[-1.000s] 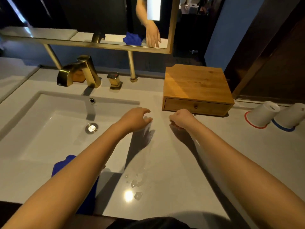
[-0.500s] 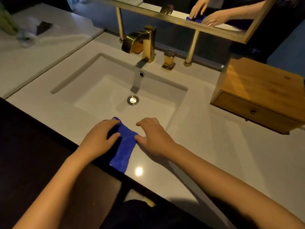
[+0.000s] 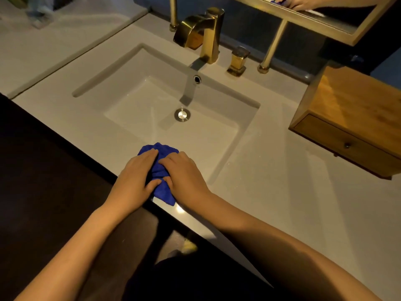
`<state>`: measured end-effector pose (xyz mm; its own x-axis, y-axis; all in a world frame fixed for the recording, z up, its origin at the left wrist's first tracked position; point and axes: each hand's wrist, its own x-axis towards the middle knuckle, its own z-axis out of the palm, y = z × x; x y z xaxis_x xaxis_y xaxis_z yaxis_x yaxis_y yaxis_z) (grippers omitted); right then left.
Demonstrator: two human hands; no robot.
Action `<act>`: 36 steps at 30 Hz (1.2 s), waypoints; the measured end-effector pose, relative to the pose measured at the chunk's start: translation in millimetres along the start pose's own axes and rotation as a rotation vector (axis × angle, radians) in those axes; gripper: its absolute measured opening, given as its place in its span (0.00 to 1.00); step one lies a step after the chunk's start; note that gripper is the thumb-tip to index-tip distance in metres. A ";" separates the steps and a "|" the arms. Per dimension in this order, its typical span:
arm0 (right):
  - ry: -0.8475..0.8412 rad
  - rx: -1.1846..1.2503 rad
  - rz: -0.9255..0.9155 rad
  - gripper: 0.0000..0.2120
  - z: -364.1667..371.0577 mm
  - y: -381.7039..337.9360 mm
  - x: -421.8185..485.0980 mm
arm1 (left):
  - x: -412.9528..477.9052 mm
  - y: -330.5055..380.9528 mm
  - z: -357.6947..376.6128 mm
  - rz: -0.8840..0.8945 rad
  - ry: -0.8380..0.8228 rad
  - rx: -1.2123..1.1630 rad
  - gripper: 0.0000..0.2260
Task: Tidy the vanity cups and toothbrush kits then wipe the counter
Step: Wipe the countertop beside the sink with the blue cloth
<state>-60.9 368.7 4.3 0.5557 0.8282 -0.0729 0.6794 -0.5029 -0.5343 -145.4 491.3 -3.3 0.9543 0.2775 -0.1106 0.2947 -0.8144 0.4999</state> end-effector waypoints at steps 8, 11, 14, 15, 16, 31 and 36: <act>0.083 0.341 0.038 0.11 -37.1 25.8 -28.7 | -4.5 49.8 5.9 0.054 0.189 0.010 0.12; 0.084 0.383 0.008 0.10 -67.6 42.5 -50.7 | -10.8 88.8 7.7 0.065 0.260 0.000 0.12; 0.059 0.374 -0.081 0.08 -102.7 60.0 -75.6 | -19.3 132.9 9.4 0.078 0.335 -0.057 0.11; 0.050 0.385 -0.108 0.08 -113.9 65.9 -83.3 | -21.6 146.2 9.9 0.077 0.361 -0.077 0.11; 0.035 0.417 -0.125 0.09 -124.4 72.0 -91.1 | -23.3 158.3 10.9 0.076 0.387 -0.102 0.11; 0.324 0.260 0.279 0.07 -150.2 186.9 -189.5 | -43.4 224.6 104.3 -0.076 0.447 -0.271 0.15; 0.290 -0.137 0.287 0.14 -124.4 201.9 -206.8 | -55.4 164.8 111.5 -0.352 0.509 -0.089 0.20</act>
<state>20.9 65.0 16.2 0.8301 0.5556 0.0476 0.5237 -0.7474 -0.4088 -144.2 284.9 -10.5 0.6515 0.7473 0.1306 0.5610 -0.5905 0.5802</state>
